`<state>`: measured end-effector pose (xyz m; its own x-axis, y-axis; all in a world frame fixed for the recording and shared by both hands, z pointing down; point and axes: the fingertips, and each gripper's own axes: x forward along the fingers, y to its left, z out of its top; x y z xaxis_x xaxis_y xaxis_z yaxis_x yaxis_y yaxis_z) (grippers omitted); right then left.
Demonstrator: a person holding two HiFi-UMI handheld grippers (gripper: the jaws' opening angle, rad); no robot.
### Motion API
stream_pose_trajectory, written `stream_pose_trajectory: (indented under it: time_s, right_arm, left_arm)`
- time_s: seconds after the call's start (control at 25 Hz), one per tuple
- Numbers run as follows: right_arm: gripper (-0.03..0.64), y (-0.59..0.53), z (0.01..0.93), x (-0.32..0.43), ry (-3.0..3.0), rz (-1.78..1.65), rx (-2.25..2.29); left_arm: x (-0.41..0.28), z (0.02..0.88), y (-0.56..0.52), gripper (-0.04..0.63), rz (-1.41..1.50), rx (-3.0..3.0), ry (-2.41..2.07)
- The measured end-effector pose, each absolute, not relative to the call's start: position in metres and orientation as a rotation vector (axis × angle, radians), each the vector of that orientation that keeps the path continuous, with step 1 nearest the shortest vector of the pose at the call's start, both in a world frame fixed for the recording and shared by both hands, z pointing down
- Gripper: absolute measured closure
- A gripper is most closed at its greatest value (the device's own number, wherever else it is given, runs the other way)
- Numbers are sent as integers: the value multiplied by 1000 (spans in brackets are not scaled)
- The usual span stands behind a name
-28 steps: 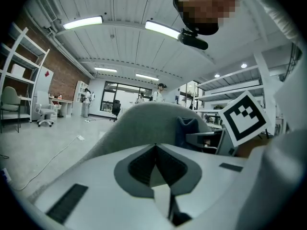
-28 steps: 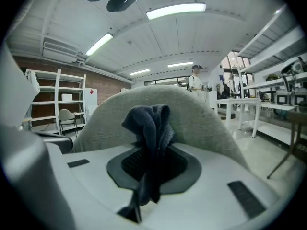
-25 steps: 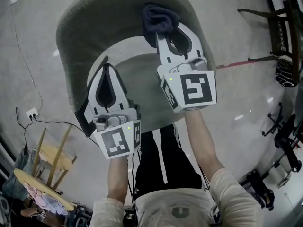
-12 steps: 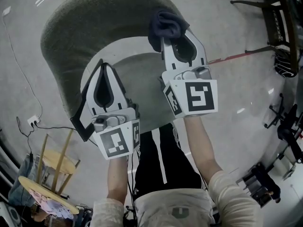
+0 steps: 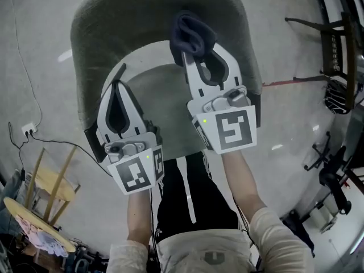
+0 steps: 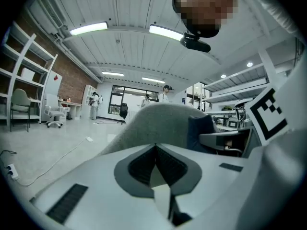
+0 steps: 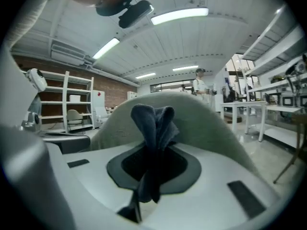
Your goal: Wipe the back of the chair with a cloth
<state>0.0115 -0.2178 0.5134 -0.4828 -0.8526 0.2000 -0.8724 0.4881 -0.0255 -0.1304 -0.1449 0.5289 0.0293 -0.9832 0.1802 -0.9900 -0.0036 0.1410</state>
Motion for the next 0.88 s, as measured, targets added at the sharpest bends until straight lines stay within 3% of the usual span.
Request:
stream_pose_trajectory:
  time_s: [0.36, 0.88]
  right_arm:
    - [560, -124, 552, -150, -2867, 157, 614]
    - [560, -38, 585, -216, -2837, 90, 19]
  left_arm:
    - [-205, 514, -81, 580, -25, 1878, -2357]
    - [-258, 514, -13, 580, -100, 1590, -2541]
